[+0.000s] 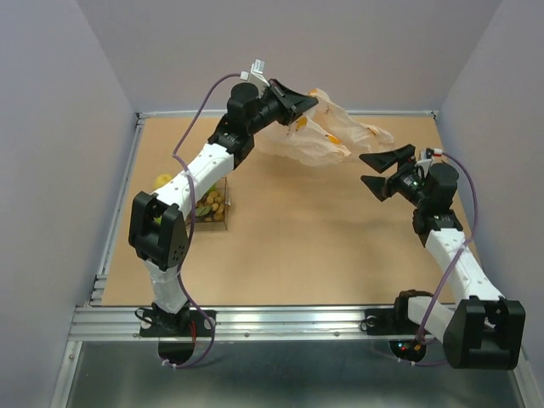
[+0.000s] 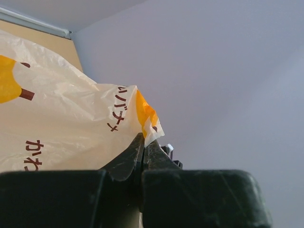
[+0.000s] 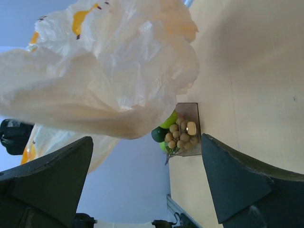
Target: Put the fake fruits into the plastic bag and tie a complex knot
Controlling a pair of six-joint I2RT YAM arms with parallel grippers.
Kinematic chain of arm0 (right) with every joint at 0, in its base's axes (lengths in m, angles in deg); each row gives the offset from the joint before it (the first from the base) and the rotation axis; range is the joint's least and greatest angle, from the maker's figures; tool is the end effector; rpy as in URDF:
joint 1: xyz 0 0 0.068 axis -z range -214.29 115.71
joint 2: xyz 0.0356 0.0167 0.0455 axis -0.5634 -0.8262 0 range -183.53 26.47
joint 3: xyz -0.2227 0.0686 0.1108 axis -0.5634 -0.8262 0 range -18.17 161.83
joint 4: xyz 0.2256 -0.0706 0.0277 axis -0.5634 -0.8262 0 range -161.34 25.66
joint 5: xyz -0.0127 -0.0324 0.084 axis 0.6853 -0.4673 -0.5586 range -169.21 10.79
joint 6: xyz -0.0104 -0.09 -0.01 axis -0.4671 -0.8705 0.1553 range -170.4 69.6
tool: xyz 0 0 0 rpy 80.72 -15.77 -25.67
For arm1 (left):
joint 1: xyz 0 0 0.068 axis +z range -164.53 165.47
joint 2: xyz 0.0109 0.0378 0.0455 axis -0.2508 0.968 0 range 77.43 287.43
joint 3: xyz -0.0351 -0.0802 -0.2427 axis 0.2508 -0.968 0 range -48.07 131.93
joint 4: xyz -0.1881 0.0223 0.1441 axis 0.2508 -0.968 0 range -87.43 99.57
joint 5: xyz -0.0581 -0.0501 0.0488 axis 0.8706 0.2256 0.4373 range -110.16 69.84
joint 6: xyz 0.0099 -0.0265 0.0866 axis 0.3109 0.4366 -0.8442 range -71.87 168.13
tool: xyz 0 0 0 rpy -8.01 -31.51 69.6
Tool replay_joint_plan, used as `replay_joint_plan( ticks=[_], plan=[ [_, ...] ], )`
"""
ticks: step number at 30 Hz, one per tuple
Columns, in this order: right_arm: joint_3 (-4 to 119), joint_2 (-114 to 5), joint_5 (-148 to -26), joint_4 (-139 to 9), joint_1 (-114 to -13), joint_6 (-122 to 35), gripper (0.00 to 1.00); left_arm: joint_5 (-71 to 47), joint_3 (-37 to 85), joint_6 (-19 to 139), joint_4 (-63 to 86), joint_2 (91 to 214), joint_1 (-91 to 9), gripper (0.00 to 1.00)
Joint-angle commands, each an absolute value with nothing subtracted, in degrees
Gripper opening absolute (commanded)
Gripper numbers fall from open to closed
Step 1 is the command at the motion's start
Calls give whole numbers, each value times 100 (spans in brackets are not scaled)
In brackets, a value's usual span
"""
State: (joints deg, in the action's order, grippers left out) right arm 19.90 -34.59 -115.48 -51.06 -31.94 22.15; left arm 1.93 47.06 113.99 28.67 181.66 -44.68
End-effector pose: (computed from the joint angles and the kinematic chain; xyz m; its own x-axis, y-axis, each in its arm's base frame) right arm 0.2650 0.0373 0.2769 -0.5748 0.7934 -0.2004 -0.0040 0.2421 0.9702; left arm 0.3779 -0.2552 0.4050 -0.6557 -0.5970 -0.4623 0.4582 0.1720 -0.8720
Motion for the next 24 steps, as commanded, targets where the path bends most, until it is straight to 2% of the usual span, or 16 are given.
replay_joint_plan(
  ticks=[1, 10, 14, 17, 20, 24],
  plan=[
    [2068, -3110, -11165, -4808, -3279, 2386, 100, 181, 4729, 11667, 3409, 18211, -4494, 0],
    [2226, -2891, -11480, -5106, -3385, 2255, 100, -91, 5124, 11730, 3638, 18448, -4344, 0],
    [1902, -2942, -11174, -5380, -3403, 2332, 100, 75, 5134, 12072, 3883, 18501, -4397, 0],
    [1778, -3390, -11103, -4679, -3421, 2807, 100, 295, 4897, 12195, 4050, 18422, -4607, 0],
    [1979, -4075, -10884, -3582, -3850, 3291, 100, 427, 4484, 12327, 4279, 18299, -4818, 0],
    [2410, -4639, -10646, -3148, -3904, 3336, 100, 489, 4054, 12415, 4446, 18185, -5003, 0]
  ],
)
